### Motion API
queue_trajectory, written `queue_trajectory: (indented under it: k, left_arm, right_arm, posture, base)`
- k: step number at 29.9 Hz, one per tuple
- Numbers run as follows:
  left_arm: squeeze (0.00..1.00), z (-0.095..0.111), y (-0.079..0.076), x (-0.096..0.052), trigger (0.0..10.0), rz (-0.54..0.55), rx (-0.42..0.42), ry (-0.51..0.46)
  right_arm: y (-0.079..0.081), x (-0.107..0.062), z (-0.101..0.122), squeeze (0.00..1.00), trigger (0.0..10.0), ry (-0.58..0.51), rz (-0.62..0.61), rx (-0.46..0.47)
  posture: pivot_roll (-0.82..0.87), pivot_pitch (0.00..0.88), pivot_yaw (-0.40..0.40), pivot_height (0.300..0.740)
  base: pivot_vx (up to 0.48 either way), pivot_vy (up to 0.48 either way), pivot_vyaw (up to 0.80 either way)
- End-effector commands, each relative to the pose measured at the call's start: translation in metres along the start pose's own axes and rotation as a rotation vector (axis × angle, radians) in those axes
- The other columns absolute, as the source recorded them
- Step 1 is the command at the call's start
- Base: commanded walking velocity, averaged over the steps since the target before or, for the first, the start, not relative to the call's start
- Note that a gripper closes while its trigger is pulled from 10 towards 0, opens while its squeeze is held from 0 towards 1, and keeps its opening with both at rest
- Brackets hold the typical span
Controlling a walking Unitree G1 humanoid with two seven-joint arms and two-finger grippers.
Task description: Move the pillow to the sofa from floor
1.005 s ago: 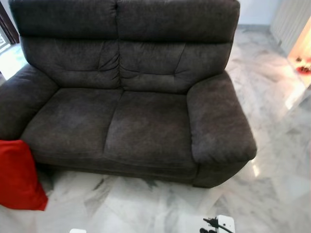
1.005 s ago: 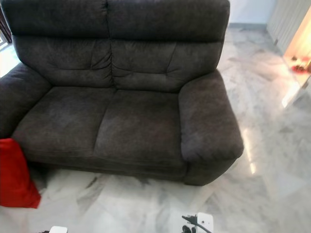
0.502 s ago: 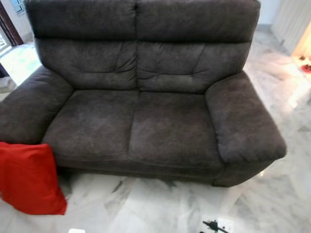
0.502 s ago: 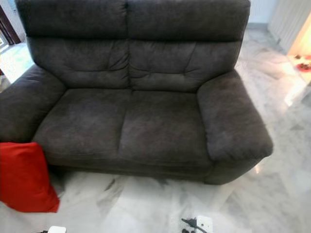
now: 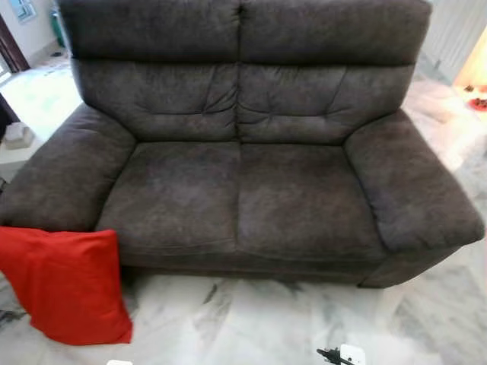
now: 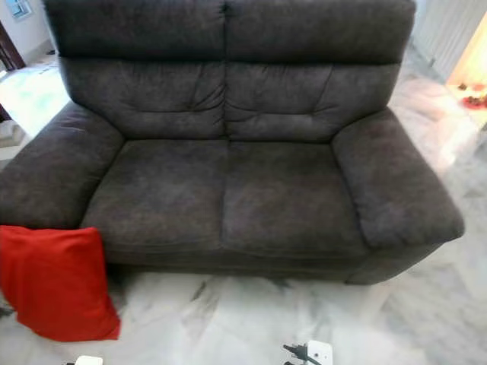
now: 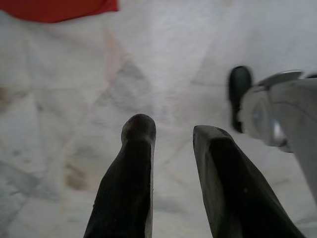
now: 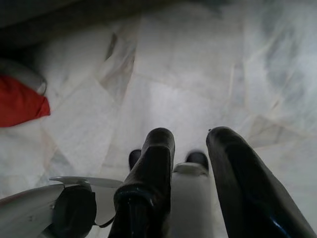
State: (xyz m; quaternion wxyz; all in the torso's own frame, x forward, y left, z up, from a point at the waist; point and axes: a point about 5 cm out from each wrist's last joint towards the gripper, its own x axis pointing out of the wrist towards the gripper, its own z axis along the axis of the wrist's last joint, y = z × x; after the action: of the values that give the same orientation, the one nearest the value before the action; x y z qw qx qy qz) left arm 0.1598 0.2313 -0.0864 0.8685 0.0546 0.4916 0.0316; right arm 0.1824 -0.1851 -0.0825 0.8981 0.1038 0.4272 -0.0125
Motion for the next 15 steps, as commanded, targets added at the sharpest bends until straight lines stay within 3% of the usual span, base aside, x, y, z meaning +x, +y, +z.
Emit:
queue_trajectory:
  k: [1,15]
  left_arm:
    - [0.0,-0.0097,-0.0019,-0.0011,10.0,-0.003,-0.004,0.038]
    - [0.0,-0.0105,-0.0031,-0.0011,10.0,-0.004,-0.015,0.04]
  right_arm:
    - [-0.0023,-0.0019,-0.0074,0.0,10.0,0.026,-0.013,0.001]
    - [-0.0024,-0.0015,-0.0063,0.0,10.0,0.031,-0.015,-0.022]
  posture:
    - [-0.04,0.13,0.064,0.74]
    - [-0.04,0.103,0.057,0.74]
  base:
    - [0.0,0.461,0.0]
    - [0.0,0.461,0.0]
